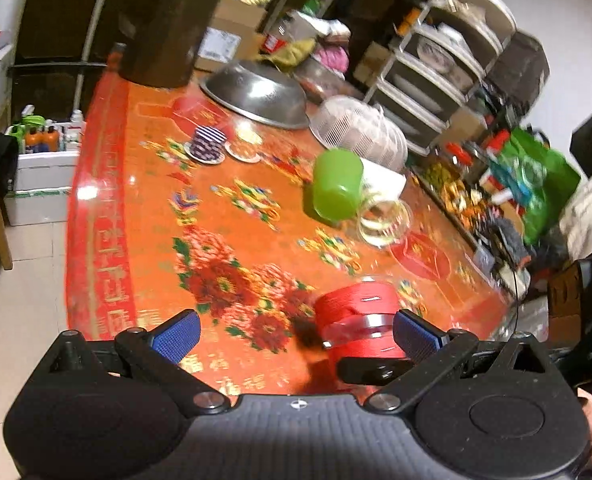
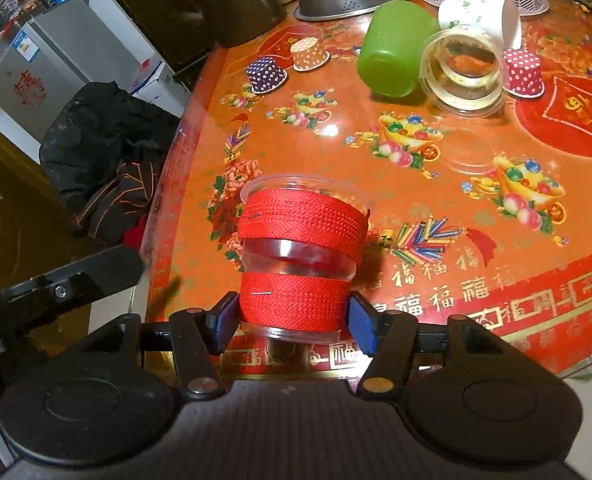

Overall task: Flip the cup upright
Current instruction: 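Lift the red-banded cup off the table with the right tool, then close the left tool on the cup while the right tool opens and releases it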

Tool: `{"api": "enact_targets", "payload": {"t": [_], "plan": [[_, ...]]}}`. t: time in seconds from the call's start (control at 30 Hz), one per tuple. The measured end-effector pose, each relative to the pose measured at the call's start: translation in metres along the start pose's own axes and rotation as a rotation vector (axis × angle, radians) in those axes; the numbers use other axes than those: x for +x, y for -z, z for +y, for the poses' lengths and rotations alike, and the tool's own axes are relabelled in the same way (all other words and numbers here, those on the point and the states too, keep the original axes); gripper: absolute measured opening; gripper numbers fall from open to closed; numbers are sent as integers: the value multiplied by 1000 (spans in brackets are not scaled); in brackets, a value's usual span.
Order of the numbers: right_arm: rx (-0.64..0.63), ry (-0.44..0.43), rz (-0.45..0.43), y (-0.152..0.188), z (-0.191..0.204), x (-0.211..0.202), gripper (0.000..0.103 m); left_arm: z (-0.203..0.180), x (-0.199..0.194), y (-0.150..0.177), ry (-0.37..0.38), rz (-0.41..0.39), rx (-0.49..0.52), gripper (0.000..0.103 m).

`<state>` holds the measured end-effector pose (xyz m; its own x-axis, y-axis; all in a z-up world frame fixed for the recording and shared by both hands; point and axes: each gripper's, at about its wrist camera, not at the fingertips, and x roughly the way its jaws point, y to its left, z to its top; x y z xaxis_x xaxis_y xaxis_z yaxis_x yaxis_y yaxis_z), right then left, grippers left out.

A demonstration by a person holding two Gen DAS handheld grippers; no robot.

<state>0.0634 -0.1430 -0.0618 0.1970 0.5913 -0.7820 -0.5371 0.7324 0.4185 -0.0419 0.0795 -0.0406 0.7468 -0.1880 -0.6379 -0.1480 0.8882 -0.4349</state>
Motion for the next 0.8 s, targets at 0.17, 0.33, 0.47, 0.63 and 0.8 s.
{"api": "enact_targets", "payload": {"t": [0.17, 0.33, 0.47, 0.63, 0.8], "plan": [[0, -19, 3, 5, -4, 1, 62, -12, 25, -18, 9, 106, -25, 102], [-10, -36, -12, 7, -6, -3, 64, -32, 57, -24, -3, 229, -1, 99], [-21, -51, -10, 9, -8, -3, 64, -44, 75, -27, -29, 272, 4, 98], [-35, -67, -6, 12, -10, -4, 64, -54, 89, -31, -63, 316, 16, 94], [-42, -88, -2, 15, -14, -4, 64, -59, 98, -31, -106, 326, 22, 86]]}}
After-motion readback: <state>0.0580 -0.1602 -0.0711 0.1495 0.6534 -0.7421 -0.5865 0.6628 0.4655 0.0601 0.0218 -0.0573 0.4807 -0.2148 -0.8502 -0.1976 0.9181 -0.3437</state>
